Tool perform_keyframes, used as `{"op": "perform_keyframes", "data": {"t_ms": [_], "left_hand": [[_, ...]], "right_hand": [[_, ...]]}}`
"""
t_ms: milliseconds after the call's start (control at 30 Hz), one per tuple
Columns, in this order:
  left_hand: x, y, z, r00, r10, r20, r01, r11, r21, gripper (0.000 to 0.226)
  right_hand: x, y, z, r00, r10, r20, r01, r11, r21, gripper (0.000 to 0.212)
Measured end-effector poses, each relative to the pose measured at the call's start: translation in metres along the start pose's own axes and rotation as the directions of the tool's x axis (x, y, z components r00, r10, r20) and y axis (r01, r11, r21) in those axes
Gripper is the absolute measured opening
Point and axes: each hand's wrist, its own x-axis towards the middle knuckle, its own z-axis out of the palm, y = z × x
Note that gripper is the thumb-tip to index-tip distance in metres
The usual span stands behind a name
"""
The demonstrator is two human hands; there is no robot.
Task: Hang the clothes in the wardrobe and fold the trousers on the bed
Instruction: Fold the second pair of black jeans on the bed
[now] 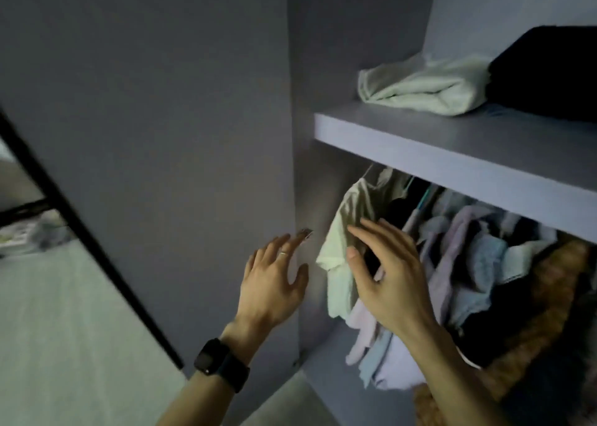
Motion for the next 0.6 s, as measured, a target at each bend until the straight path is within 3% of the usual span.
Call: {"op": "perform_keyframes", "data": {"t_ms": [67,200,433,500,600], "left_hand": [[-0.043,-0.038,-0.002,0.992,-0.123,0.021,0.122,0.992,0.043,0.056],[-0.147,-0.12,-0.024,0.909,-0.417,-0.009,0.416,0.904,0.096,0.054],[-0.284,-0.229,-0.088,0.638,-0.759,-0.128,0.77,0.628,0.116,0.053],[-0.318,-0.26,-0.111,0.558,-0.813,-0.164,0.83,0.548,0.106,0.054],[-0.358,-0.297,-0.138,0.464,-0.865,-0.19,0.886,0.455,0.088,0.055]], "right_hand": [[-0.03,-0.019,0.035,0.99,0.012,0.138,-0.025,0.996,0.089,0.032],[-0.094,-0.077,0.114,0.9,-0.047,0.434,-0.074,0.963,0.258,0.034],[-0.163,-0.192,0.222,0.597,-0.293,0.747,-0.001,0.931,0.365,0.035],[-0.175,-0.229,0.253,0.489,-0.377,0.787,0.06,0.914,0.401,0.036],[-0.186,-0.279,0.294,0.38,-0.451,0.808,0.119,0.89,0.44,0.039]]}}
